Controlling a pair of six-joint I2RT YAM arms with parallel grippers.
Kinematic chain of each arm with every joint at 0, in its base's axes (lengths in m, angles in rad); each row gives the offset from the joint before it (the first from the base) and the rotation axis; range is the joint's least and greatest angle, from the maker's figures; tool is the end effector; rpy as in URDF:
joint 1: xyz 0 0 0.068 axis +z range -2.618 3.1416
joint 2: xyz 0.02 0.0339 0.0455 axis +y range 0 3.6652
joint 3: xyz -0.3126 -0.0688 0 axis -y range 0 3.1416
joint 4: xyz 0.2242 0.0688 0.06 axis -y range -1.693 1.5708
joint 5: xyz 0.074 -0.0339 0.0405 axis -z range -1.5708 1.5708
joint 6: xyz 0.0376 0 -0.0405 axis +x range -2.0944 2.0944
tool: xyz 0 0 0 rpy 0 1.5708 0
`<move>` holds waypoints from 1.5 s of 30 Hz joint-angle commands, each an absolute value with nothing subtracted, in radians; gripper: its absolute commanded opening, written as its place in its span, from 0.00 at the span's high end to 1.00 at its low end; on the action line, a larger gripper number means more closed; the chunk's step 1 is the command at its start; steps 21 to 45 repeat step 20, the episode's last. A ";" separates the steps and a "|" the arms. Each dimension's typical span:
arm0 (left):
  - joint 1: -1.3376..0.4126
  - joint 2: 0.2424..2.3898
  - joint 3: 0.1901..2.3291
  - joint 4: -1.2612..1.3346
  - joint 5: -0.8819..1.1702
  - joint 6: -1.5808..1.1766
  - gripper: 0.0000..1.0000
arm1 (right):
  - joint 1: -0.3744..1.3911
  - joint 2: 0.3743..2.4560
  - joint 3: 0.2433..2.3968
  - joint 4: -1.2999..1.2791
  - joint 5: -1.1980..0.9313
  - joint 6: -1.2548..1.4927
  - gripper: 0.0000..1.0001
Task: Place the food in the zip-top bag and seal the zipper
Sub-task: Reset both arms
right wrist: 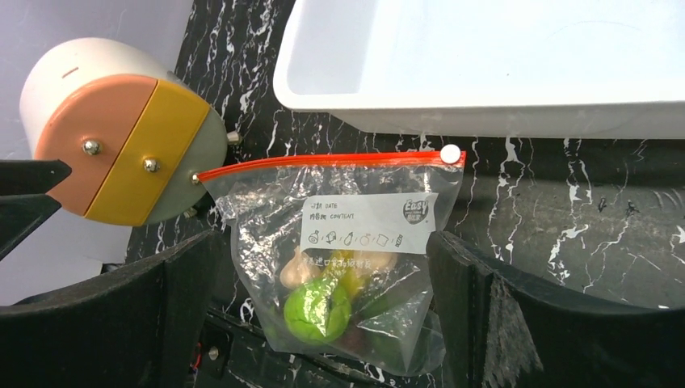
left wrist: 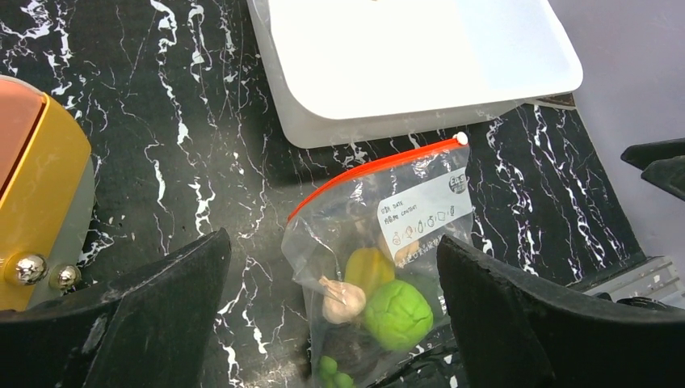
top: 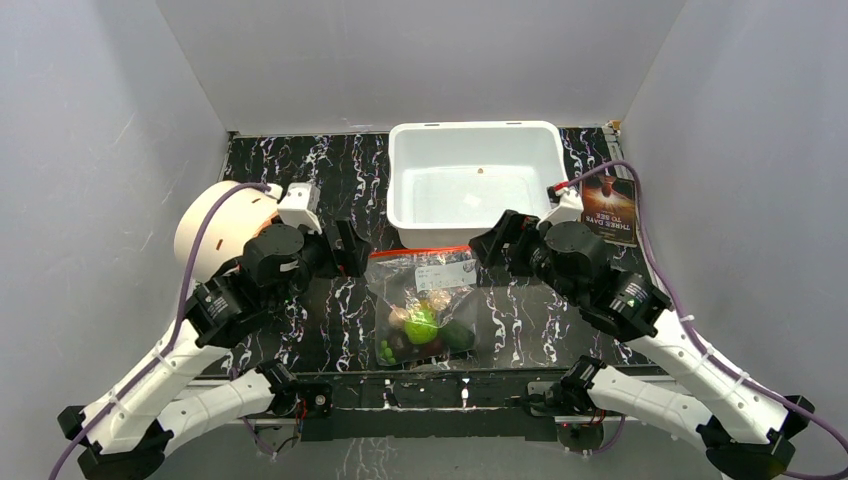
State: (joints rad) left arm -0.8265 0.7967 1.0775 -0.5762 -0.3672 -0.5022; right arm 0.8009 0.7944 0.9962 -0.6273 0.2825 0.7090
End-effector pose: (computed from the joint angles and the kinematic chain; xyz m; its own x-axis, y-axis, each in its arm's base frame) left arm 0.0808 -0.0678 0.4250 -0.3913 -0.2383 -0.8889 0.3029 0.8787 -0.3689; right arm 0.0833 0.0709 0.3948 -0.5519 0.3290 -0.7662 -0.2022 0.8387 0.5057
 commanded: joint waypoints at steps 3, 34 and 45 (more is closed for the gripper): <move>-0.822 0.737 1.054 -0.575 -0.371 -0.482 0.01 | 0.798 0.752 1.068 -0.669 0.364 0.719 0.02; -0.822 0.694 1.019 -0.581 -0.366 -0.501 0.02 | 0.798 0.650 0.993 -0.673 0.420 0.799 0.02; -0.822 0.694 1.019 -0.581 -0.366 -0.501 0.02 | 0.798 0.650 0.993 -0.673 0.420 0.799 0.02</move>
